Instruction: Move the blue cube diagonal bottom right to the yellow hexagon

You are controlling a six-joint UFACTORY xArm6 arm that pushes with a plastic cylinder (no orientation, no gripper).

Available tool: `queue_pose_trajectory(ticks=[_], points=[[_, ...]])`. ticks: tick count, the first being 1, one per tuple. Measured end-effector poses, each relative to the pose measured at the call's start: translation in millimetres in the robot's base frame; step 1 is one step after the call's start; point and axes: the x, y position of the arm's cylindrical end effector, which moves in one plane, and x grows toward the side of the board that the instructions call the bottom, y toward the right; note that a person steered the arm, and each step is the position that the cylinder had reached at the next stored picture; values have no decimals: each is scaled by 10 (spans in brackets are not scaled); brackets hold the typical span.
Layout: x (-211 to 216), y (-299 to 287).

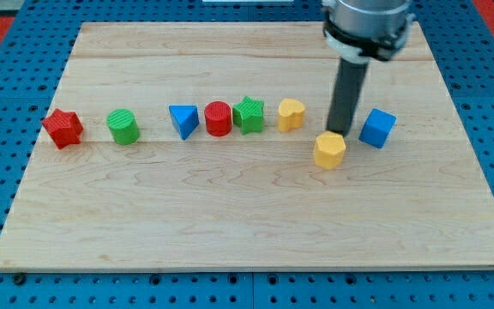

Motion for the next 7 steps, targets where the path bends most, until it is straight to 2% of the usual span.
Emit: queue_pose_trajectory(ticks=[2, 3, 4, 6, 7], points=[[-758, 161], [-127, 555], [670, 523], [727, 351], [719, -388]])
